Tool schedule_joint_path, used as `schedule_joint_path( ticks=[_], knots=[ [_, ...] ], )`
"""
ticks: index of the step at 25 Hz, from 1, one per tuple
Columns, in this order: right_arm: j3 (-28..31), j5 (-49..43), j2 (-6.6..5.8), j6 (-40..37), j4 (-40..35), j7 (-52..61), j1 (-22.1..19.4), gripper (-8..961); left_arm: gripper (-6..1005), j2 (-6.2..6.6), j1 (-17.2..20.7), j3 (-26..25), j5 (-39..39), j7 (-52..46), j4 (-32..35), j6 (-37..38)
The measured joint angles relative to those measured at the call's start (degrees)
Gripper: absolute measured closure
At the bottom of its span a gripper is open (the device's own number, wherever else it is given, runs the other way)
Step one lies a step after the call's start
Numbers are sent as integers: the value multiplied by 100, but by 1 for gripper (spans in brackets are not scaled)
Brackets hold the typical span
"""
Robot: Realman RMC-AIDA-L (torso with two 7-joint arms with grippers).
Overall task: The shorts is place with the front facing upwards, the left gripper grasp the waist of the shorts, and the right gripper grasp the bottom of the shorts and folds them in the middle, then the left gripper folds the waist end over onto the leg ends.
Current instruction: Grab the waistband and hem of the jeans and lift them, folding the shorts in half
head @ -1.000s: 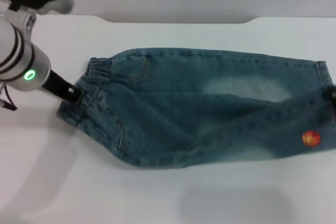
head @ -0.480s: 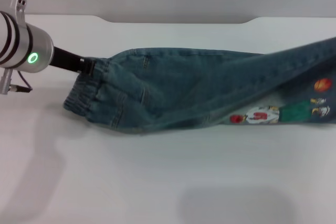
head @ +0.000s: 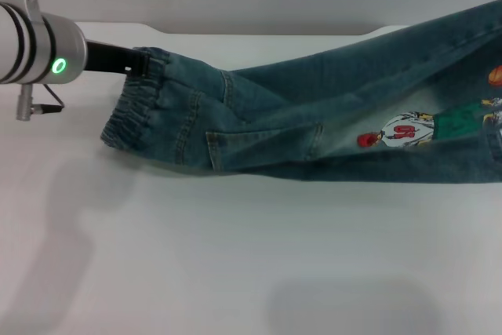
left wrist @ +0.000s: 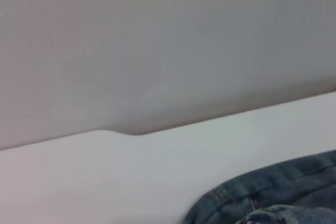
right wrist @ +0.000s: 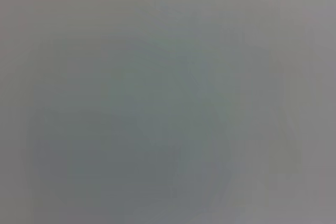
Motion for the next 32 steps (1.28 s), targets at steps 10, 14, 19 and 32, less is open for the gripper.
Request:
schedule_joint_path(
  ticks=[10,14,19,32],
  knots=[
    [-236,-14,10,-234,-349,98,-19,917,960,0,3,121,-269,11,362,597],
    [-142,-205,10,-257,-493,361,-28,916,960,0,4,136,-323,14,392,640],
    [-73,-485,14,-267,-538,700,-79,915,959,2,-6,136,-328,16,415,674],
    [164,-497,10,-673,-943,716,-89,914,959,2,47,136,-329,16,458,933]
  ],
)
